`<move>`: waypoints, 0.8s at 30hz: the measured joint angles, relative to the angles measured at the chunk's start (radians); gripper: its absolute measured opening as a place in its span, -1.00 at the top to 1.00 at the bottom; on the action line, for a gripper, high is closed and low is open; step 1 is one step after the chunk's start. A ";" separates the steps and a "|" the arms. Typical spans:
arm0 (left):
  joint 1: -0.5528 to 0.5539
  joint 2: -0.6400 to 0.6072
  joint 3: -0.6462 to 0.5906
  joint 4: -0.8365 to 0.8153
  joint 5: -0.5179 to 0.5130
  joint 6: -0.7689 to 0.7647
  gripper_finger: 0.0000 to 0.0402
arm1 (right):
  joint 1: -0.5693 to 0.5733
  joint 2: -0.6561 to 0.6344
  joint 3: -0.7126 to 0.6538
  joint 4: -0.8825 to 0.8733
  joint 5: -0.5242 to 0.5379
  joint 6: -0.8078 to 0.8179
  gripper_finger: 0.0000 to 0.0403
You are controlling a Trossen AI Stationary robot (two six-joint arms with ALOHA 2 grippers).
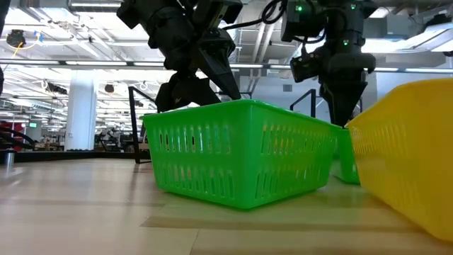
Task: Stack baskets on shelf by color
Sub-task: Stack the top green bin on top of the green bin on the shelf
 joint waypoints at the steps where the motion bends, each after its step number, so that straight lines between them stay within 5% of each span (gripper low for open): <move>1: 0.000 0.000 0.000 0.000 0.000 0.000 0.34 | -0.003 0.000 0.000 -0.002 0.000 -0.007 0.05; 24: 0.000 0.000 0.000 -0.004 0.001 0.000 0.34 | -0.018 0.000 -0.116 0.099 -0.044 -0.001 0.07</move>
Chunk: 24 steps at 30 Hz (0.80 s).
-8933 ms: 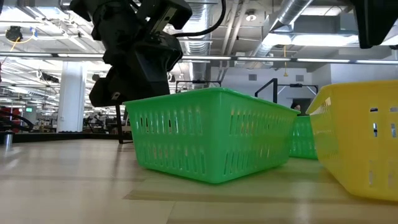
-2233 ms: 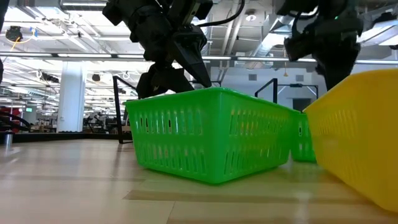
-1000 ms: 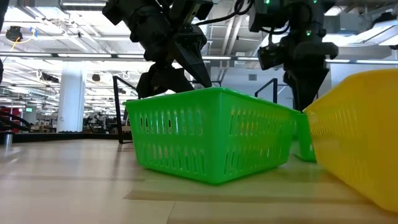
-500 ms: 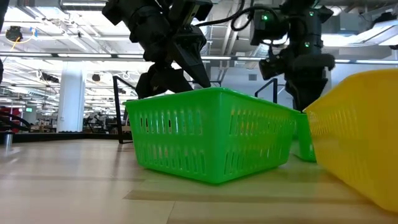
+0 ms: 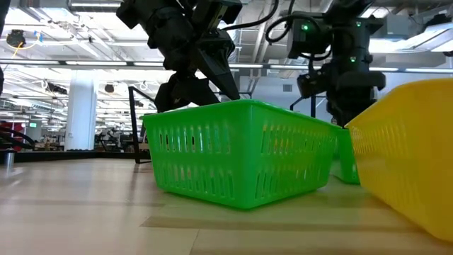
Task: Stack baskets on shelf by color
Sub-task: Stack the top green bin on top of the green bin on the shelf
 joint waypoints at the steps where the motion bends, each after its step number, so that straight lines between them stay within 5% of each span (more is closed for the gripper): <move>1: 0.000 0.000 0.000 0.000 0.000 0.000 0.34 | 0.000 0.000 0.000 0.013 0.000 0.000 0.07; 24: -0.016 0.000 0.000 0.000 0.000 -0.002 0.34 | 0.000 0.000 0.000 0.090 -0.004 0.002 0.08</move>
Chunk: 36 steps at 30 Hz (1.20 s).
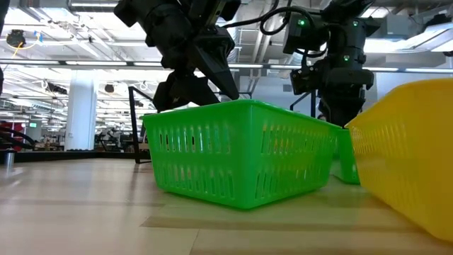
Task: Stack baskets on shelf by color
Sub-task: Stack the top green bin on top of the green bin on the shelf
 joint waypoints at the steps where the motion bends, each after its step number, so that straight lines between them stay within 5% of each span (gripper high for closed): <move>1: 0.000 0.000 0.000 0.000 0.000 0.000 0.34 | -0.001 0.000 0.000 0.000 0.000 -0.002 0.08; 17: 0.000 0.000 0.000 0.000 -0.001 0.001 0.34 | 0.014 0.000 -0.133 0.062 -0.004 0.085 0.12; 24: 0.000 0.000 0.000 0.000 -0.005 0.000 0.34 | 0.014 0.000 -0.133 0.063 -0.004 0.089 0.40; 30: -0.008 0.000 0.000 0.000 0.001 0.010 0.34 | 0.018 -0.001 -0.132 0.062 -0.007 0.119 0.92; 36: -0.055 -0.049 -0.001 0.018 -0.020 0.025 0.37 | 0.066 -0.031 -0.130 0.035 0.041 0.130 0.97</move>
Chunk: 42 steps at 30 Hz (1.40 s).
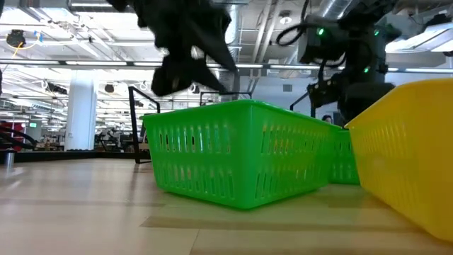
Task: Stack baskets on shelf by color
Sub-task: Stack the top green bin on top of the green bin on the shelf
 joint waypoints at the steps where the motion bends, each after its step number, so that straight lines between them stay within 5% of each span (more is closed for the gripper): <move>1: -0.006 -0.019 0.000 0.007 -0.009 0.001 0.38 | 0.009 -0.010 0.010 -0.021 0.012 0.012 0.97; 14: -0.025 -0.284 0.000 -0.110 -0.184 0.085 0.56 | 0.086 -0.243 0.379 -0.293 0.274 0.010 0.99; 25: -0.083 -0.396 0.001 -0.416 -0.267 0.062 0.58 | -0.019 -0.292 0.743 -0.322 0.399 -0.183 0.99; 29: -0.111 -0.417 0.001 -0.483 -0.301 0.042 0.58 | -0.084 -0.259 0.834 -0.311 0.370 -0.253 1.00; 42: -0.195 -0.433 0.000 -0.748 -0.336 -0.063 0.58 | -0.313 0.019 1.146 -0.310 -0.033 -0.424 1.00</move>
